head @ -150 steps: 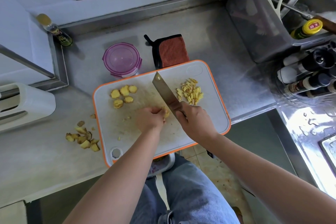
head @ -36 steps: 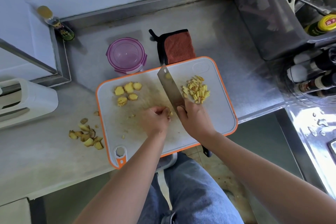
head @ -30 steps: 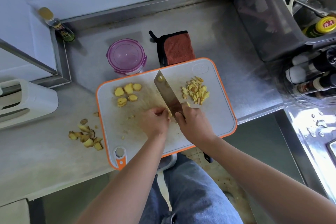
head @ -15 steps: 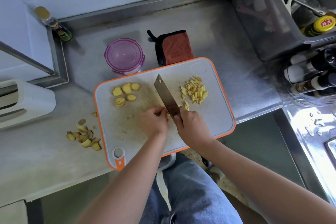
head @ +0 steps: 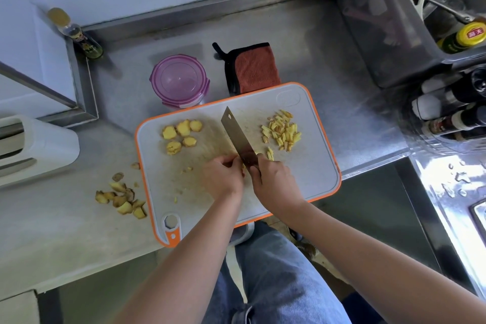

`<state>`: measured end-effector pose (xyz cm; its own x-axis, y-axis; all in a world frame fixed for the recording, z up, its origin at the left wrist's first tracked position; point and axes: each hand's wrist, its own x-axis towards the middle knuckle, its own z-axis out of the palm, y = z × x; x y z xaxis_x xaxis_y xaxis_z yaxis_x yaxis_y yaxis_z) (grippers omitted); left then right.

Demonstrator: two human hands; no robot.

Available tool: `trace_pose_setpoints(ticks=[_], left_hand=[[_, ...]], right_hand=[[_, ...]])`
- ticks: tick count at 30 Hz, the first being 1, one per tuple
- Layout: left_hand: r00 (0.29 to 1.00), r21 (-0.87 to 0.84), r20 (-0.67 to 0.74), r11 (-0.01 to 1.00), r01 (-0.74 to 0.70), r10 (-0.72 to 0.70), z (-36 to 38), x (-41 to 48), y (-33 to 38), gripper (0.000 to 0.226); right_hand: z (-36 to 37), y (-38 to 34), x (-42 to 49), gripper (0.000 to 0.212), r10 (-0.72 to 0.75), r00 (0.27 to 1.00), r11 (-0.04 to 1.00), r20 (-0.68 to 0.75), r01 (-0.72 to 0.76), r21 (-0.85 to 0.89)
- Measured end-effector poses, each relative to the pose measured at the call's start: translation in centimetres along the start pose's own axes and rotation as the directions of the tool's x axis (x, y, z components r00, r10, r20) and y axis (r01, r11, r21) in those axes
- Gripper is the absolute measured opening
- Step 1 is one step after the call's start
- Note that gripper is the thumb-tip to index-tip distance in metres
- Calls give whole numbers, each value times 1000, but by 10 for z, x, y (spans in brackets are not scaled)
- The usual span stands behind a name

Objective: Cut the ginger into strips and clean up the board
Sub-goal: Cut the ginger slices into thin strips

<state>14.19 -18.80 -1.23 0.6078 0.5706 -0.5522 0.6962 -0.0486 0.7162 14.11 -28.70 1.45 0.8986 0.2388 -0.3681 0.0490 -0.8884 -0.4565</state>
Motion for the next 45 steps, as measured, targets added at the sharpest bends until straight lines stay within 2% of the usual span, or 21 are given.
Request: trace_pose_setpoints(ticks=[5, 18, 23, 30, 33, 36, 38, 42, 45], left_hand=[[1000, 0, -2, 1000, -23, 23, -1, -1, 1, 17], [1000, 41, -7, 999, -13, 13, -1, 5, -1, 11], [1000, 67, 1, 997, -22, 22, 0, 6, -1, 9], [997, -80, 68, 996, 34, -28, 0, 11, -11, 17], [999, -137, 47, 991, -2, 8, -7, 8, -11, 18], [999, -81, -19, 996, -43, 42, -15, 10, -18, 18], [996, -13, -48, 997, -80, 80, -21, 12, -20, 15], [992, 75, -50, 991, -114, 118, -28, 13, -21, 12], [991, 70, -20, 989, -132, 134, -29, 14, -25, 13]], right_hand=[[2, -3, 1, 18, 19, 1000, 1000, 5, -19, -6], [9, -8, 7, 16, 11, 1000, 1000, -9, -11, -12], [10, -8, 17, 17, 15, 1000, 997, -25, -14, 72], [-10, 18, 29, 27, 84, 986, 970, -143, -48, 238], [-10, 24, 27, 29, 41, 991, 964, -127, -6, 266], [0, 18, 22, 19, -49, 995, 964, -85, 70, 257], [10, 14, 17, 24, -61, 997, 958, -41, 70, 277], [16, 20, 12, 28, -3, 1000, 966, -18, 8, 257], [-1, 34, 15, 19, 45, 997, 959, -67, -24, 283]])
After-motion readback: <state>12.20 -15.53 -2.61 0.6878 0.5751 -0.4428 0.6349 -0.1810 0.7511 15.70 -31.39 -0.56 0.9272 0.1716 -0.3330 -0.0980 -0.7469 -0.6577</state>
